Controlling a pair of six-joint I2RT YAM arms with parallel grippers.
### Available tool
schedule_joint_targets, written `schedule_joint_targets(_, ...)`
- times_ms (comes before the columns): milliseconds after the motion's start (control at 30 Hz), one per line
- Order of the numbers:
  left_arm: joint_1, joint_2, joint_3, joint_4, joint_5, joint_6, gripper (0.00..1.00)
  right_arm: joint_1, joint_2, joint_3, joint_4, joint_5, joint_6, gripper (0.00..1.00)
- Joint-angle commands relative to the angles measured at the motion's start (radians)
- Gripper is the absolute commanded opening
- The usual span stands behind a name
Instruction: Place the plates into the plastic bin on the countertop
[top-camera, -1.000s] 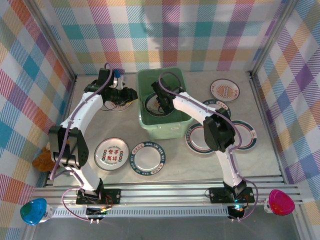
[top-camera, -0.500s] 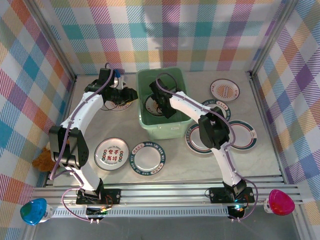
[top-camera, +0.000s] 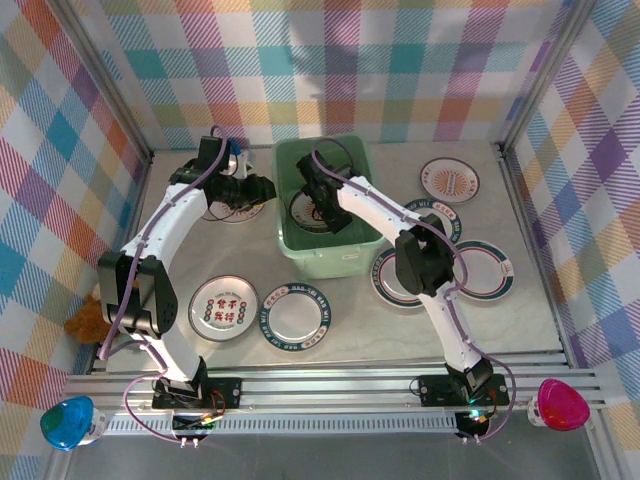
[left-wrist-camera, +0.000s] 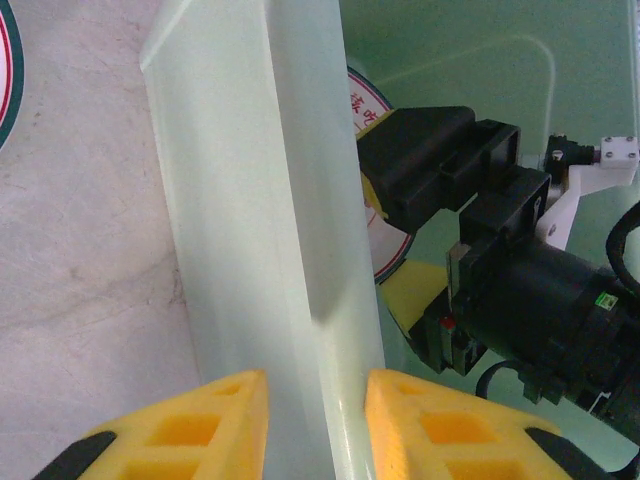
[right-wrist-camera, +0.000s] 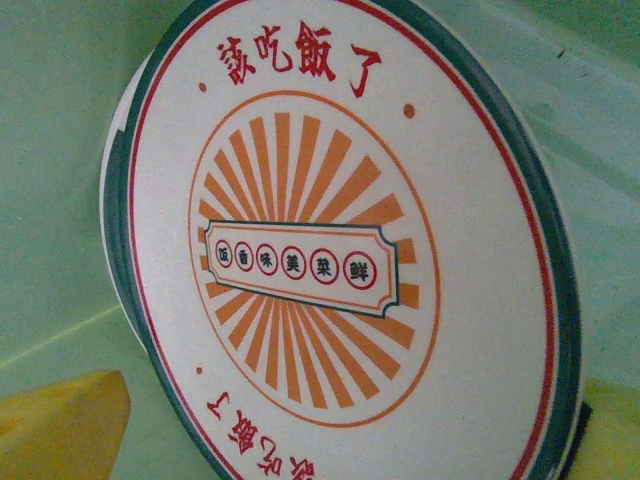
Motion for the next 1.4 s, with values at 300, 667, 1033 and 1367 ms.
schedule_joint_targets(300, -0.033, 0.048, -0.038, -0.078, -0.048, 0.014, 0.31, -0.018, 0.089, 0.133, -0.166, -0.046, 0.057, 0.99)
schedule_joint_targets(667, -0.035, 0.050, -0.038, -0.074, -0.046, 0.010, 0.31, -0.018, 0.113, 0.162, -0.129, -0.039, -0.033, 0.99)
schedule_joint_targets(1033, -0.035, 0.047, -0.025, -0.078, -0.052, 0.011, 0.31, -0.019, 0.101, 0.179, -0.114, -0.020, -0.075, 0.99)
schedule_joint_targets(1367, -0.035, 0.037, 0.001, -0.069, -0.050, -0.004, 0.31, -0.012, -0.065, -0.002, 0.012, 0.028, -0.165, 0.99)
